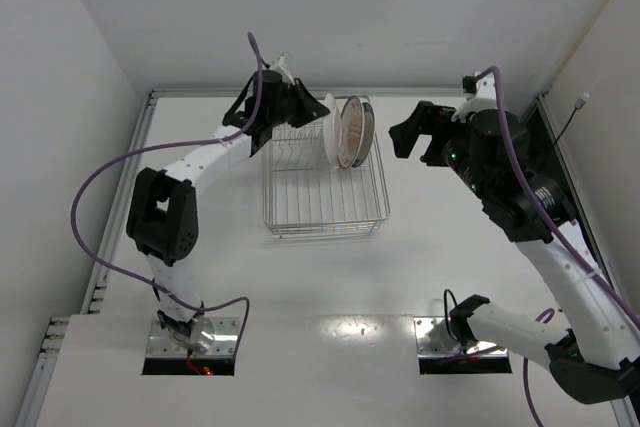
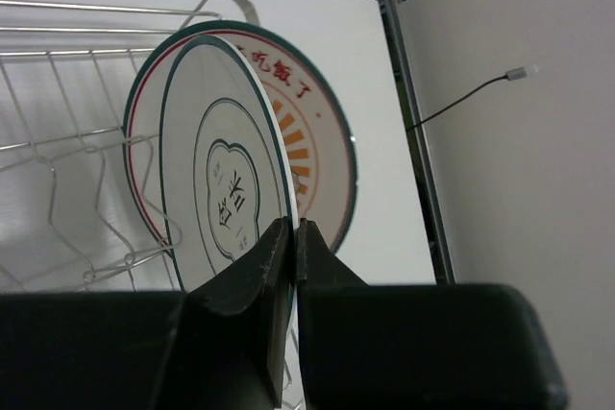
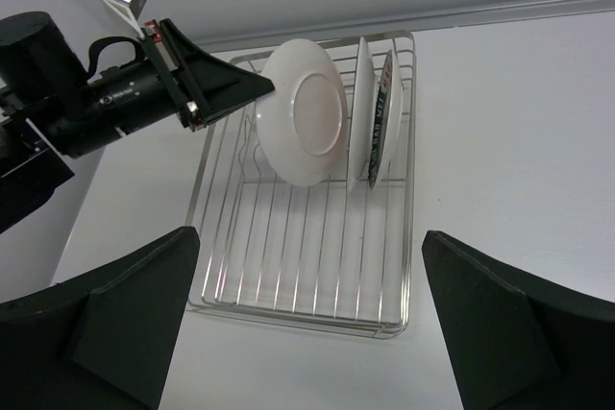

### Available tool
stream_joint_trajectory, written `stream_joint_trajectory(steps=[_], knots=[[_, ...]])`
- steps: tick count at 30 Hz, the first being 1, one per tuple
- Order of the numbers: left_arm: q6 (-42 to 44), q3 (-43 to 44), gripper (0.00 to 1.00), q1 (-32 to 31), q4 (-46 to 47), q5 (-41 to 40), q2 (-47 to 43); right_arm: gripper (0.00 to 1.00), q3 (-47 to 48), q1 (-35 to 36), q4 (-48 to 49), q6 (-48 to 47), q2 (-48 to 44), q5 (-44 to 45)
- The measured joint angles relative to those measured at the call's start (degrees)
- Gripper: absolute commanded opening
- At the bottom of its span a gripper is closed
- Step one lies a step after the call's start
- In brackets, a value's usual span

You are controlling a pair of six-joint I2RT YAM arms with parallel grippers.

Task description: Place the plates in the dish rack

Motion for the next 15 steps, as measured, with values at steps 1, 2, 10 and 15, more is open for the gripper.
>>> stream_joint_trajectory(steps=[1, 2, 10, 15], knots=[[0.00, 0.00, 0.00, -0.07, -0.09, -0.33, 0.59, 1.00, 0.00, 0.00, -0.22, -0.02, -0.02, 0.00], [-0.02, 0.00, 0.00, -0.15, -0.28, -0.87, 1.20, 1.00, 0.00, 0.00, -0.31, -0.02, -0.09, 0.00], [0.87, 6.19, 0.20, -2.54, -6.73, -6.54, 7.50, 1.00, -0.02, 0.00, -1.01, -0.68, -0.76, -0.07], [2.54, 14.45, 0.98, -5.31, -12.22, -8.26, 9.60, 1.00, 0.00, 0.00, -2.16, -0.79, -0.79, -0.33]])
